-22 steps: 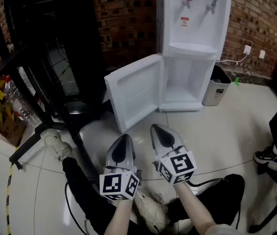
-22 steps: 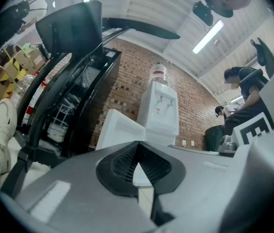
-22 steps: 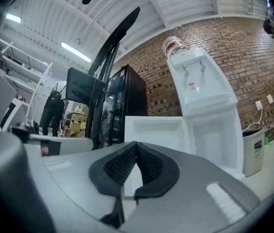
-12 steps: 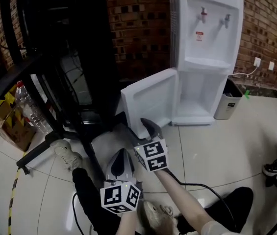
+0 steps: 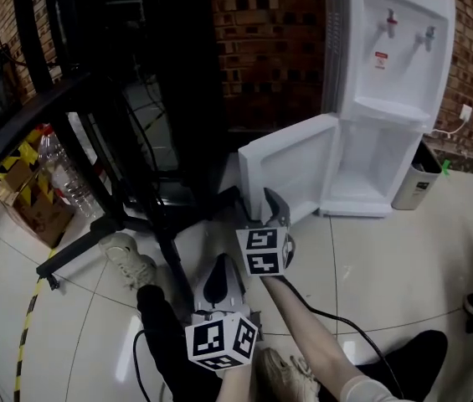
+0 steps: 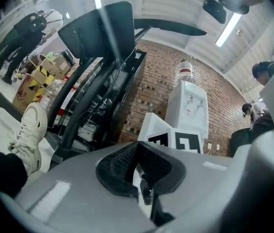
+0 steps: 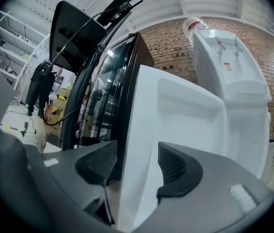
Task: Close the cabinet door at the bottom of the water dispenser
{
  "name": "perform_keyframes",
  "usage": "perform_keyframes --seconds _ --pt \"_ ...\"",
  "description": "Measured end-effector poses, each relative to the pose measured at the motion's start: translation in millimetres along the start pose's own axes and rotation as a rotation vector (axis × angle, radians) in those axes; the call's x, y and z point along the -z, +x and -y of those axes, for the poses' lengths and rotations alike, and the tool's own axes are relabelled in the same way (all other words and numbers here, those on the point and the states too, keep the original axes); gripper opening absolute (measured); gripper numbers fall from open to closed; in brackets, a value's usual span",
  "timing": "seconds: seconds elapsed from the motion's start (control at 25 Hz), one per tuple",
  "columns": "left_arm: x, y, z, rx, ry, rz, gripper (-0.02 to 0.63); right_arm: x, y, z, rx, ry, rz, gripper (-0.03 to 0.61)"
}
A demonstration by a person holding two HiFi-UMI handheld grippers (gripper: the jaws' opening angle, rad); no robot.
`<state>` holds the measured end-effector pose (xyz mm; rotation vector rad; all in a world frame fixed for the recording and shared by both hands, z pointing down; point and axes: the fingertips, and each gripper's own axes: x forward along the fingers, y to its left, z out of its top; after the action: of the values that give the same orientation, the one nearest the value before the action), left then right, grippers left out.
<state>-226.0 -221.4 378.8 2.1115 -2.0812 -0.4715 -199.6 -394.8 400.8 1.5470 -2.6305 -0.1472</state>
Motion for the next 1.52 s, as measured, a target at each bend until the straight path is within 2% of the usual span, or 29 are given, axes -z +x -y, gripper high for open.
perform_keyframes --seconds 0.08,0.12,0.16,0.4,0.6,0.96,1.12,1.36,1.52 --pt "2.6 0.8 3.9 0.020 -0.013 -0.005 0.012 -0.3 7.0 0.4 0.016 -0.008 0.003 0.248" --pt "4.2 1.6 6.0 0.027 -0.018 -0.008 0.012 0.4 9.7 0.3 0.017 -0.006 0.002 0.208" --pt "5.5 2.3 7.7 0.031 -0.022 -0.010 0.012 1.9 11.4 0.0 0.016 -0.004 -0.002 0.204" --pt "4.3 4.9 7.8 0.018 -0.040 0.022 0.006 6.8 14.5 -4.0 -0.016 0.004 -0.031 0.186" --pt "10.5 8.2 13.5 0.026 -0.040 0.006 0.006 7.8 8.4 -3.0 -0.047 -0.020 -0.042 0.193" --pt "28.3 14.5 17.3 0.037 0.021 -0.044 0.008 10.3 -25.0 2.8 -0.082 -0.013 -0.051 0.190" --pt "38.5 14.7 23.8 0.057 0.022 -0.067 0.008 15.0 -50.3 12.9 -0.095 -0.001 -0.083 0.193" --pt "46.5 18.9 46.5 0.125 0.071 -0.066 0.008 21.1 -84.8 34.6 -0.089 0.011 -0.114 0.206" --pt "57.4 20.8 58.6 0.151 0.116 -0.098 0.009 24.3 -112.3 52.0 -0.033 0.019 -0.109 0.212"
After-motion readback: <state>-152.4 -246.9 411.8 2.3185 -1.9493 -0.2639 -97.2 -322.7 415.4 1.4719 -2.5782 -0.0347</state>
